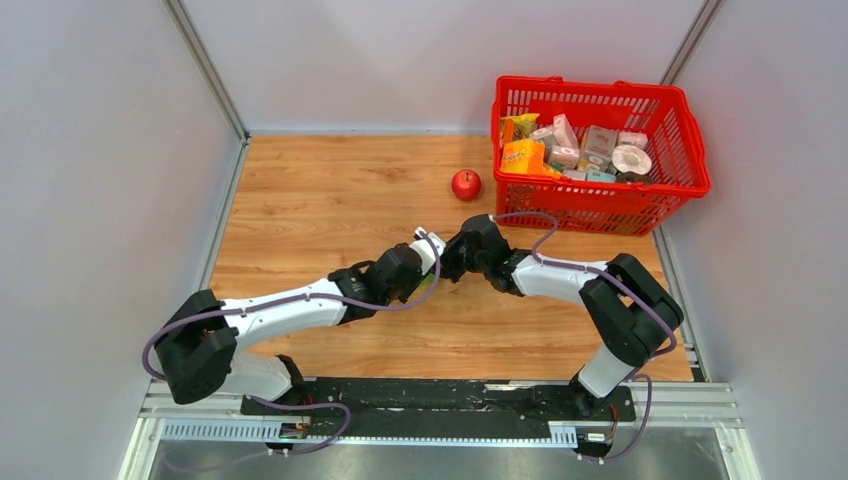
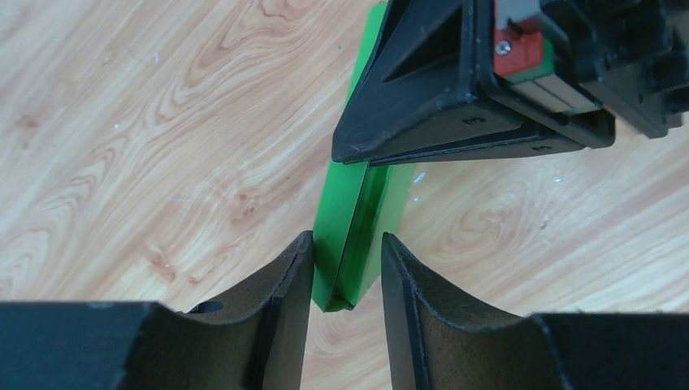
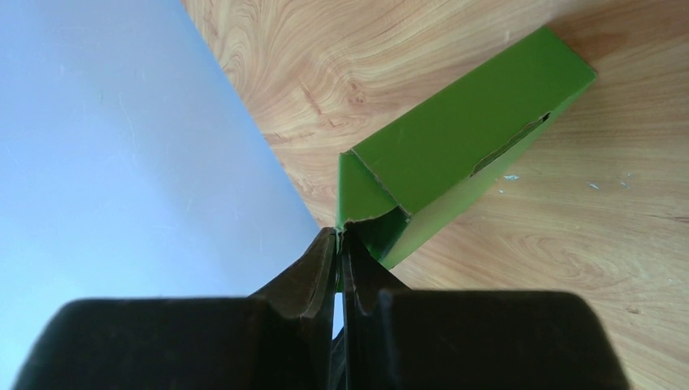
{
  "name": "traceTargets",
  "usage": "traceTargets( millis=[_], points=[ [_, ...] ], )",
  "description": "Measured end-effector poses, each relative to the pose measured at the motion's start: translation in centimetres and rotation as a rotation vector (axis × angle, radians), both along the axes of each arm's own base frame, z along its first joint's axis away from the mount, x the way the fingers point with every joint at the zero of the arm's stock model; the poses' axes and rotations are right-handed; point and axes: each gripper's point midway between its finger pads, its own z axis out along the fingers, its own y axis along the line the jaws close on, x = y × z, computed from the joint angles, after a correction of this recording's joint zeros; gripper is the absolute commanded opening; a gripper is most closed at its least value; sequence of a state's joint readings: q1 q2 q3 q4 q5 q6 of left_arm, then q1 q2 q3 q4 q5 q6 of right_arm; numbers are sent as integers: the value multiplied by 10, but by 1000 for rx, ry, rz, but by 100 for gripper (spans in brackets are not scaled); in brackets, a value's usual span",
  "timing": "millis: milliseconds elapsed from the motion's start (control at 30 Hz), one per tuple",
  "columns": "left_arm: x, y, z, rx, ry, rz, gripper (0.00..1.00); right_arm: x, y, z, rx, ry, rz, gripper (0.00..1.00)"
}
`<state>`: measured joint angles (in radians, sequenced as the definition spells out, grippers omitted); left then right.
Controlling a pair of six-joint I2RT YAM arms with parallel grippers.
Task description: Fold the paper box
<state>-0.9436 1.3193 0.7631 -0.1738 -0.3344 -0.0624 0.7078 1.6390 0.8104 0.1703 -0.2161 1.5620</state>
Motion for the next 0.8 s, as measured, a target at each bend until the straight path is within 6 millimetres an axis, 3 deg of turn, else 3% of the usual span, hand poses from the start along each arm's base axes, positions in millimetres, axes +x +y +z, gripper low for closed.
traceTargets(
  millis=[267, 600, 800],
  points=[
    [2, 2, -6, 149, -92, -15, 34, 0, 0, 0, 0, 1, 2, 12],
    [2, 0, -7, 216, -148, -17, 24, -2, -1, 5, -31, -77, 71, 47],
    [5, -1, -7, 211, -159, -7, 24, -22, -22, 11, -140, -163, 174, 63]
  ],
)
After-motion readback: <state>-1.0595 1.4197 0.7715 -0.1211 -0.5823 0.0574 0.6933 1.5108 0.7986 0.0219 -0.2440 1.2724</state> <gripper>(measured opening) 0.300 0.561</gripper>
